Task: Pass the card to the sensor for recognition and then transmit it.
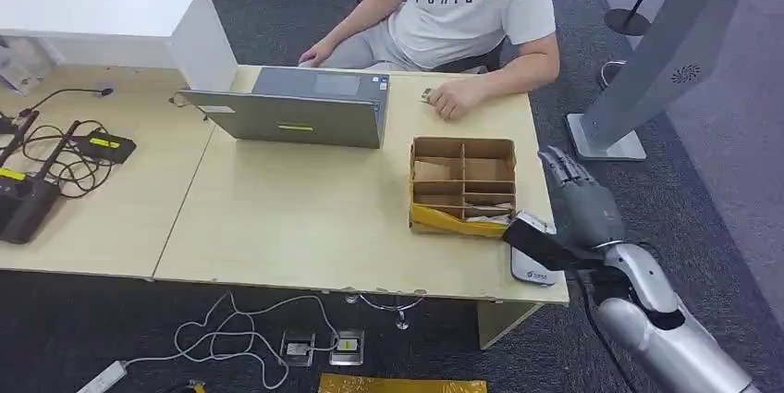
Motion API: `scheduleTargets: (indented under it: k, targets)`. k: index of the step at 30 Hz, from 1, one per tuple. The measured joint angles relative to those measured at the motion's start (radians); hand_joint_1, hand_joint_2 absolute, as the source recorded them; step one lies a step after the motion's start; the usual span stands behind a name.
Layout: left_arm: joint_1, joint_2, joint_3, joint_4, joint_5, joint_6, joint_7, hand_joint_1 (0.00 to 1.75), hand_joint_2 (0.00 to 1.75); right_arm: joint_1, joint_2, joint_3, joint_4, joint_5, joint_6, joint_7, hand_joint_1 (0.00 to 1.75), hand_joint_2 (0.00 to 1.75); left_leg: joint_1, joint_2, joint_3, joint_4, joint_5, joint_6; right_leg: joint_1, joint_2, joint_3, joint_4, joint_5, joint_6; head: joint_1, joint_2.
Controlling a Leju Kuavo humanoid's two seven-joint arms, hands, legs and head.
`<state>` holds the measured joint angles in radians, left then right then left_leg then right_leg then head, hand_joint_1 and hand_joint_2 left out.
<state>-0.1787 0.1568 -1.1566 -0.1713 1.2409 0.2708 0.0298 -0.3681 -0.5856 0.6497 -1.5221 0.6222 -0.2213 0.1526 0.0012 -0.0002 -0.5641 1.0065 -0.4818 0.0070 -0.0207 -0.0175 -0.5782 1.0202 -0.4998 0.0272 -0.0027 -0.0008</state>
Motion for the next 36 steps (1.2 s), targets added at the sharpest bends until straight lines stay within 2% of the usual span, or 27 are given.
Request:
scheduleTargets:
  k: [5, 8, 14, 20, 31, 36]
  targets:
    - [0.0, 0.0, 0.0, 0.0, 0.003, 0.002, 0.0, 0.0, 0.0, 0.0, 0.011, 0.001, 0.014, -0.001, -0.001, -0.002, 0.0, 1.75, 0.0, 0.0, 0.0, 0.0, 0.0, 0.0, 0.0, 0.0, 0.0, 0.0, 0.0, 0.0, 0.0, 0.0]
    - [-0.001, 0.0, 0.0, 0.0, 0.003, 0.002, 0.002, 0.0, 0.0, -0.007, 0.028, 0.001, 0.041, 0.004, -0.018, -0.025, 0.0, 1.75, 0.0, 0.0, 0.0, 0.0, 0.0, 0.0, 0.0, 0.0, 0.0, 0.0, 0.0, 0.0, 0.0, 0.0]
    - [-0.004, -0.002, 0.0, 0.0, 0.002, 0.005, 0.012, 0.0, 0.0, -0.045, 0.1, 0.002, 0.162, -0.014, -0.054, -0.081, 0.0, 1.75, 0.0, 0.0, 0.0, 0.0, 0.0, 0.0, 0.0, 0.0, 0.0, 0.0, 0.0, 0.0, 0.0, 0.0]
    - [-0.013, -0.003, 0.0, 0.0, -0.001, 0.008, 0.022, 0.0, 0.0, -0.077, 0.159, 0.002, 0.263, -0.042, -0.077, -0.104, 0.0, 1.75, 0.0, 0.0, 0.0, 0.0, 0.0, 0.0, 0.0, 0.0, 0.0, 0.0, 0.0, 0.0, 0.0, 0.0]
    - [-0.021, -0.006, 0.0, 0.0, -0.003, 0.013, 0.04, 0.0, 0.0, -0.088, 0.238, 0.015, 0.361, -0.063, -0.115, -0.108, 0.0, 1.75, 0.0, -0.001, 0.0, 0.0, 0.0, 0.0, 0.0, 0.0, 0.0, 0.0, 0.0, 0.0, 0.0, 0.0]
    - [-0.021, -0.006, 0.0, 0.0, -0.011, 0.012, 0.043, 0.0, 0.0, -0.089, 0.252, 0.014, 0.38, -0.05, -0.116, -0.094, 0.0, 1.75, 0.0, -0.001, 0.0, 0.0, 0.0, 0.0, 0.0, 0.0, 0.0, 0.0, 0.0, 0.0, 0.0, 0.0]
